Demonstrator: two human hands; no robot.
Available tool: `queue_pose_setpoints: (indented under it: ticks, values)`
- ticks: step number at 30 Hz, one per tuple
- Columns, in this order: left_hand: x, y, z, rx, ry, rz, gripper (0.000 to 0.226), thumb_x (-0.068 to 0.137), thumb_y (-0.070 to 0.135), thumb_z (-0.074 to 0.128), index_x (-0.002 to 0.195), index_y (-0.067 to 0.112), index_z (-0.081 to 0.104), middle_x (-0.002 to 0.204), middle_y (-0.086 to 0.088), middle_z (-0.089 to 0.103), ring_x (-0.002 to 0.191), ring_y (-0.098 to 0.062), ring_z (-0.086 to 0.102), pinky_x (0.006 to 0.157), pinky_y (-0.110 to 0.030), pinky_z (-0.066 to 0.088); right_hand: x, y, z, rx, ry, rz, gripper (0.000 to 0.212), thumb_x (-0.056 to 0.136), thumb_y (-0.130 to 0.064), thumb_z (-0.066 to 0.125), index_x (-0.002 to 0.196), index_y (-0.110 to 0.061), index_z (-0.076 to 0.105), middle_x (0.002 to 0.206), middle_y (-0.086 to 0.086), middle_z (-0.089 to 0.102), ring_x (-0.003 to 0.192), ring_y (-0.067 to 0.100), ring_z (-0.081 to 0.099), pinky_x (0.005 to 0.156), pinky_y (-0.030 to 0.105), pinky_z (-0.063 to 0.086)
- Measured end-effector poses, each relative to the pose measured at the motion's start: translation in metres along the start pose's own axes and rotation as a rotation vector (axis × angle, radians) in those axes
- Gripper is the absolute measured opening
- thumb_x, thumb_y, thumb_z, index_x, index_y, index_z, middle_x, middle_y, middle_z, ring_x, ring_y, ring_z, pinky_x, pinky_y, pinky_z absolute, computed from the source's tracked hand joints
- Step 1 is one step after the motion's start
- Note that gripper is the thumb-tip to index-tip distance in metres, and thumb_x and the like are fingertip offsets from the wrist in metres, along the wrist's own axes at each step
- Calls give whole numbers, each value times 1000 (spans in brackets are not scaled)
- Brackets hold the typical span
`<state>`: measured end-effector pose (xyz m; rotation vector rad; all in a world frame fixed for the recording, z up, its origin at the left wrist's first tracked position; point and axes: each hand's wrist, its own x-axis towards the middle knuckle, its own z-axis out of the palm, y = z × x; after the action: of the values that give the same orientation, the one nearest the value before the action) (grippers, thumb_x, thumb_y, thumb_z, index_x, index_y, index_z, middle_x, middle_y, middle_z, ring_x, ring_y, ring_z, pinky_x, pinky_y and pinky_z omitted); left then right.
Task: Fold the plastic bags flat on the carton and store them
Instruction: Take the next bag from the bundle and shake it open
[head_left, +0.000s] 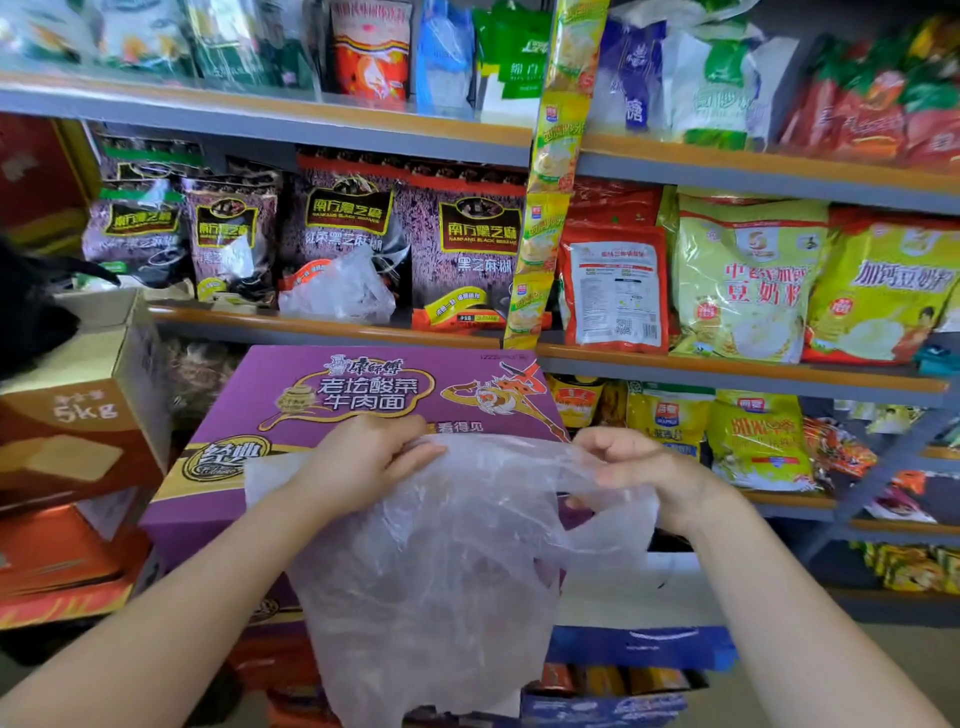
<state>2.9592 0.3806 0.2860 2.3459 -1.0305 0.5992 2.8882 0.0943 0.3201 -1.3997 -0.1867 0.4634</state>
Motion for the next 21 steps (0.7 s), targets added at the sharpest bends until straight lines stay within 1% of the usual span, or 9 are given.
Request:
queue_pose_setpoints:
  ticks: [1, 4, 7, 9, 11, 13, 16, 19, 21]
  values:
    - [-1, -1, 0, -14, -10, -9, 64, 83, 67, 31, 70, 11, 56, 52, -2, 53, 52, -22, 51, 46, -28, 35, 2, 0, 0, -103, 67, 1, 12, 61, -3, 67, 69, -13, 65, 67, 0, 63, 64, 15, 61, 60, 23, 51]
    - [-5, -5, -3, -6, -8, 23, 60, 84, 69, 29, 72, 17, 57, 48, 2, 50, 51, -16, 46, 44, -26, 35, 21, 6, -8, -854, 459, -33, 28, 84, 1, 54, 68, -22, 53, 72, -6, 55, 76, 17, 52, 65, 26, 40]
    - [-9, -6, -4, 35, 7, 49, 51, 86, 68, 29, 79, 24, 53, 46, 1, 49, 45, -15, 47, 41, -24, 33, 31, 2, -6, -989, 813, -181, 13, 94, -8, 45, 84, -17, 49, 83, -7, 53, 82, 16, 51, 61, 23, 40]
    - [-10, -4, -6, 54, 27, 13, 44, 82, 69, 33, 97, 31, 49, 53, -1, 59, 52, -21, 57, 44, -25, 37, 36, -4, -3, -845, 925, -220, 7, 96, -16, 43, 95, -14, 51, 84, -8, 53, 82, 16, 52, 65, 31, 47]
    - [-12, -3, -7, 24, 17, -10, 48, 79, 74, 28, 108, 37, 42, 77, 0, 69, 68, -23, 64, 53, -29, 45, 41, -12, 3, -303, 913, -170, 15, 97, -18, 41, 95, -14, 56, 87, -2, 60, 85, 21, 59, 75, 37, 52]
    - [-14, -5, -7, 7, 10, 32, 49, 82, 73, 21, 108, 37, 42, 97, 4, 68, 82, -22, 65, 62, -29, 51, 41, -19, 11, 244, 730, -50, 24, 96, -19, 38, 88, -13, 60, 83, 6, 67, 80, 23, 64, 68, 34, 52]
    - [-15, -8, -7, 3, -17, 57, 44, 86, 69, 22, 101, 33, 44, 104, 16, 55, 85, -14, 61, 63, -30, 53, 37, -18, 11, 400, 626, -33, 32, 92, -19, 37, 73, -12, 62, 69, 9, 67, 68, 26, 64, 60, 29, 48]
    - [-18, -14, -7, 31, -3, 46, 42, 88, 65, 23, 92, 28, 43, 100, 13, 47, 79, -9, 52, 57, -25, 46, 31, -19, 12, 430, 636, 43, 31, 90, -25, 39, 80, -12, 66, 69, 7, 69, 65, 22, 61, 58, 27, 45]
    - [-17, -17, -6, 32, 1, 26, 43, 89, 65, 21, 87, 27, 41, 95, 12, 45, 77, -9, 48, 57, -24, 44, 32, -18, 11, 507, 672, 100, 29, 91, -25, 41, 78, -10, 62, 52, 1, 60, 44, 12, 52, 41, 18, 37]
